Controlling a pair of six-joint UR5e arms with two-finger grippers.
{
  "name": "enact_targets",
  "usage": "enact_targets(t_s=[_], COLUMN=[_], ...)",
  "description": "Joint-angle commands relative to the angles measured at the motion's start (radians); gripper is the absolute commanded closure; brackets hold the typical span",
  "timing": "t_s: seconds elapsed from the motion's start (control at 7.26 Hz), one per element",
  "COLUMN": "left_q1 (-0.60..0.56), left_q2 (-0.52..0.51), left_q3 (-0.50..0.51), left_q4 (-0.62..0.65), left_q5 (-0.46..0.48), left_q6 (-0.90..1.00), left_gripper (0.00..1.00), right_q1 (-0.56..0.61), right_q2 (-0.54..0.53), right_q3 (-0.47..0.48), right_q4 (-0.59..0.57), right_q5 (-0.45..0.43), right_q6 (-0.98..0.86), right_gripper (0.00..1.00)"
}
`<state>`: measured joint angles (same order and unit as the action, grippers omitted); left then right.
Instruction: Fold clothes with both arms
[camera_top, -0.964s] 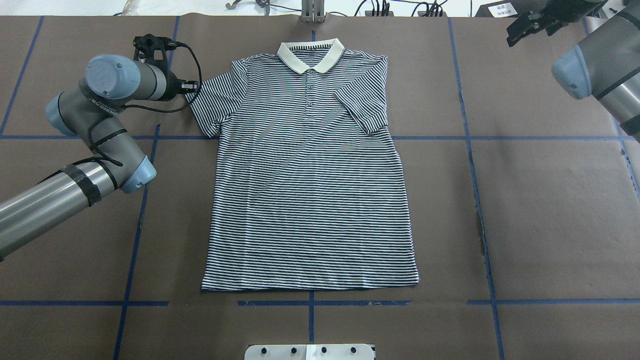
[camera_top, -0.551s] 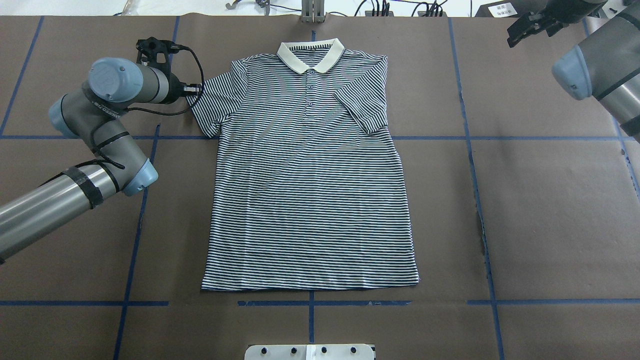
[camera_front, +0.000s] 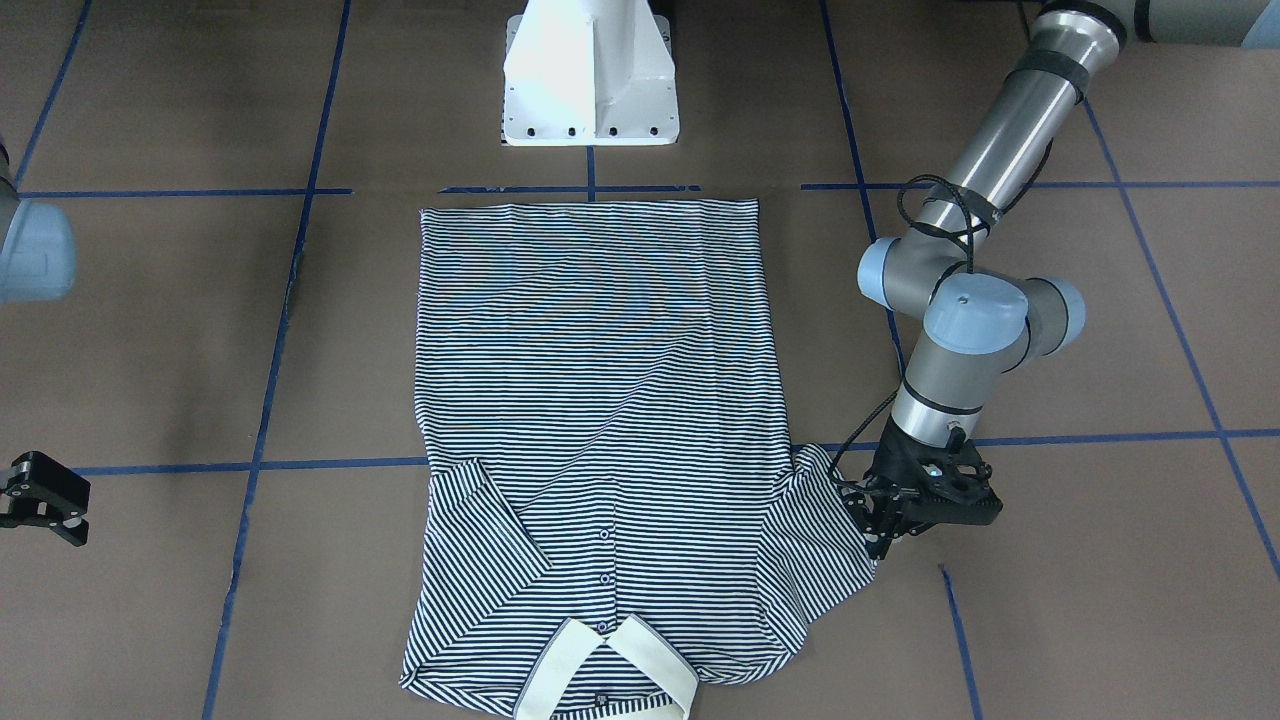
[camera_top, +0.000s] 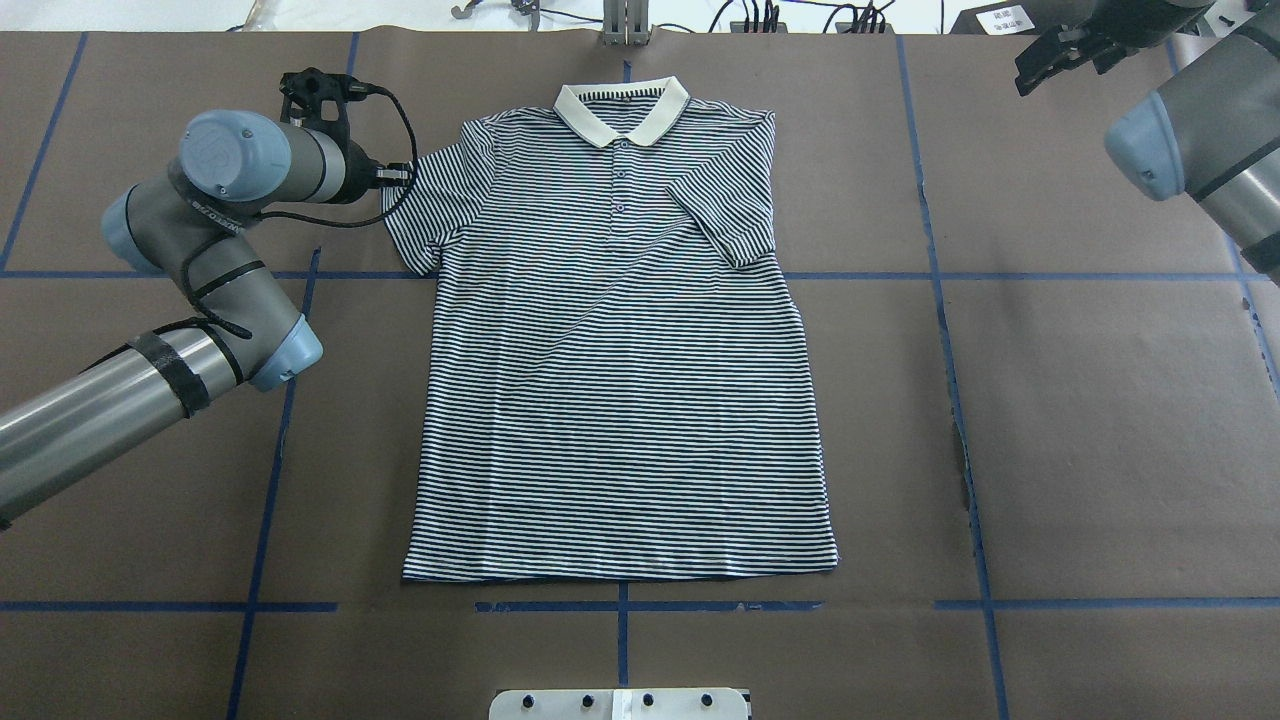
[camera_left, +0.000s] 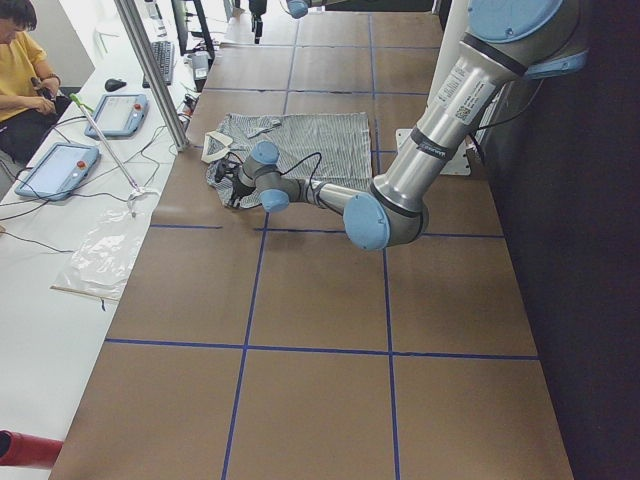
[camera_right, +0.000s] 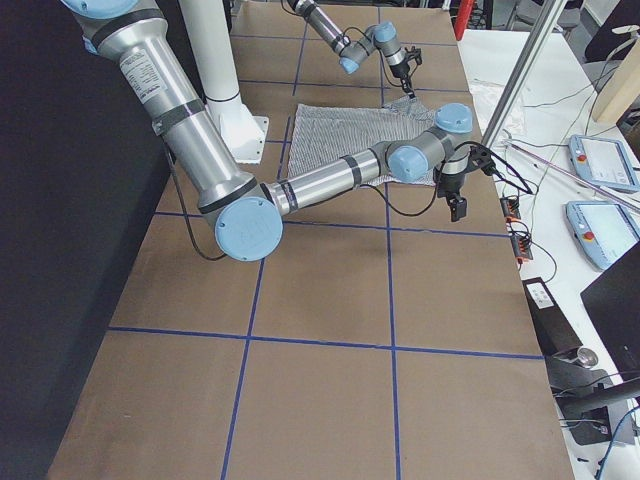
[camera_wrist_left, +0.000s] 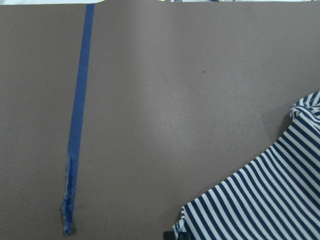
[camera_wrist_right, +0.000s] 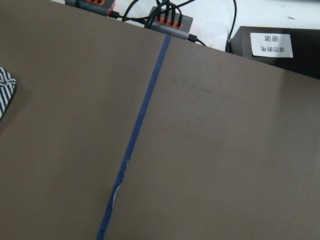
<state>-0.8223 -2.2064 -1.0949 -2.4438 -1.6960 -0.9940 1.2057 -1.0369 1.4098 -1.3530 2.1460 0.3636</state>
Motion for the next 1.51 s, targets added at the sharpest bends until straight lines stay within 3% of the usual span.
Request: enact_targets(t_s=[0.0,0.41,0.55,0.83,0.96,1.1,1.38], left_q1=[0.0,0.073,0.098,0.104,0.106,0.11,0.12], left_q2=[-0.057,-0.255,-0.333,-0.357,-0.357,-0.349,-0.32], left_q3=[-0.052,-0.011,0.092,0.147,0.147,0.13,-0.01], left_q4=[0.121,0.383,0.385,0.384,0.384,0.379,0.384], left_q5=[-0.001,0.021,0.062,0.09,0.09,0.085,0.037], left_q6=[-0.012,-0.158,-0.185,-0.207,-0.192,-0.14,-0.104], left_gripper=[1.0,1.0,1.0,1.0,0.75,0.01,0.0], right_q1=[0.0,0.0,-0.002,-0.003,-0.003,-0.005,-0.015], right_q2=[0.001,0.002,0.002,0.002,0.002,0.002,0.002], right_q3=[0.001,0.001,0.0,0.0,0.0,0.0,0.02], right_q4=[0.0,0.0,0.0,0.0,0.0,0.0,0.002], right_q5=[0.0,-0.002,-0.002,-0.002,-0.002,-0.002,-0.002], right_q6=[0.002,0.002,0.002,0.002,0.002,0.002,0.053], right_gripper=[0.0,0.0,0.0,0.0,0.0,0.0,0.0])
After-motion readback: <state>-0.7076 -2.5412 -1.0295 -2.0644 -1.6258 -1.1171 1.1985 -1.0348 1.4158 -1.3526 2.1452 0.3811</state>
